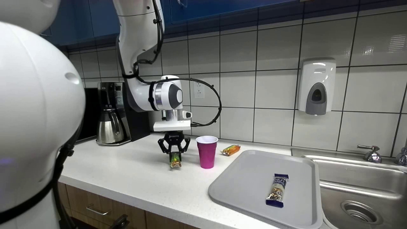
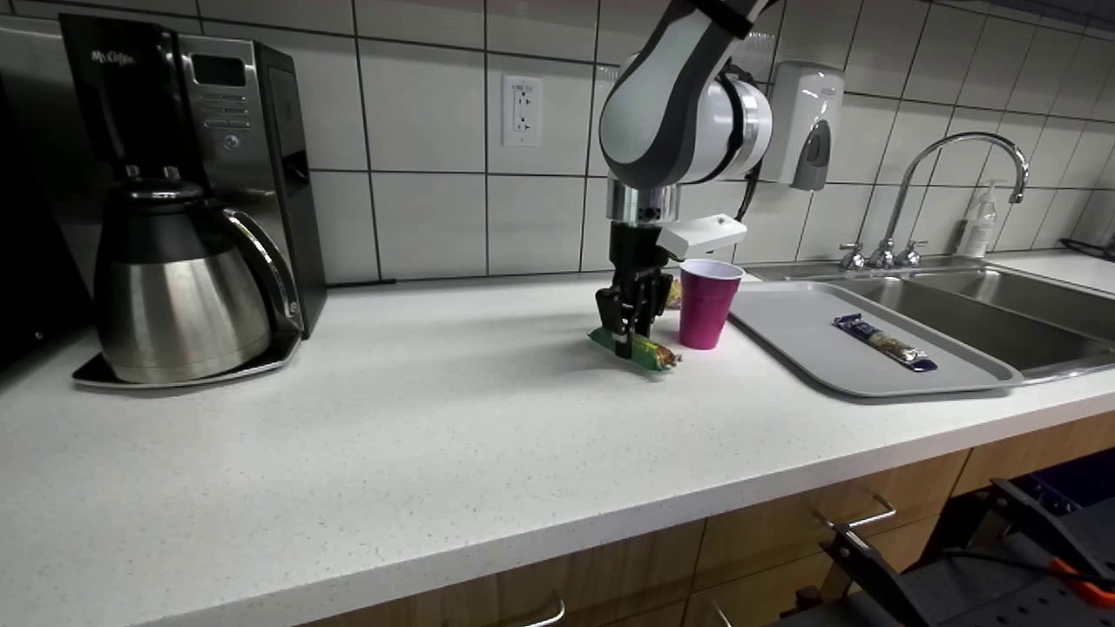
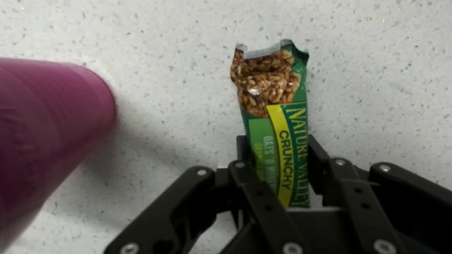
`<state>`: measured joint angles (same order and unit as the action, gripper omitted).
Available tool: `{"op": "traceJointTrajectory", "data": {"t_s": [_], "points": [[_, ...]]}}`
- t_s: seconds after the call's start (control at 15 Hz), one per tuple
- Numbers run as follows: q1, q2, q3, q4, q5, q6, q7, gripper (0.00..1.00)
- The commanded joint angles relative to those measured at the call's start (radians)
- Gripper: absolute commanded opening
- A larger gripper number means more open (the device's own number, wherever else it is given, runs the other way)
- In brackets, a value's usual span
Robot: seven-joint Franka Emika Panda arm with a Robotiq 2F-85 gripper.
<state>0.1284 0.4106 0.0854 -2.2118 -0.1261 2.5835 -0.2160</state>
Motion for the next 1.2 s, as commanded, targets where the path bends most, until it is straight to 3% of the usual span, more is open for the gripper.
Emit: {"op": "traceJointTrajectory", "data": {"t_s": [0.0,0.07,0.13,0.2,0.33,0.53,0.67,1.13], "points": [[0.0,0.018,0.006,0.02,-0.03,0.01,0.005,0.15],[-0.001,0.021,0.008,0.025,-0.027,0.003,0.002,0.15],[0.004,0.023,0.003,0.025,-0.035,0.009,0.011,0.27],[0.004,0.024,0.002,0.026,-0.037,0.01,0.012,0.64],[0.003,0.025,0.001,0.029,-0.038,0.012,0.013,0.72],[0.004,0.021,-0.001,0.033,-0.042,0.017,0.016,0.95],[0.004,0.016,0.0,0.038,-0.041,0.021,0.017,1.0],[-0.008,-0.006,0.005,0.068,-0.024,0.047,0.013,1.0]]}}
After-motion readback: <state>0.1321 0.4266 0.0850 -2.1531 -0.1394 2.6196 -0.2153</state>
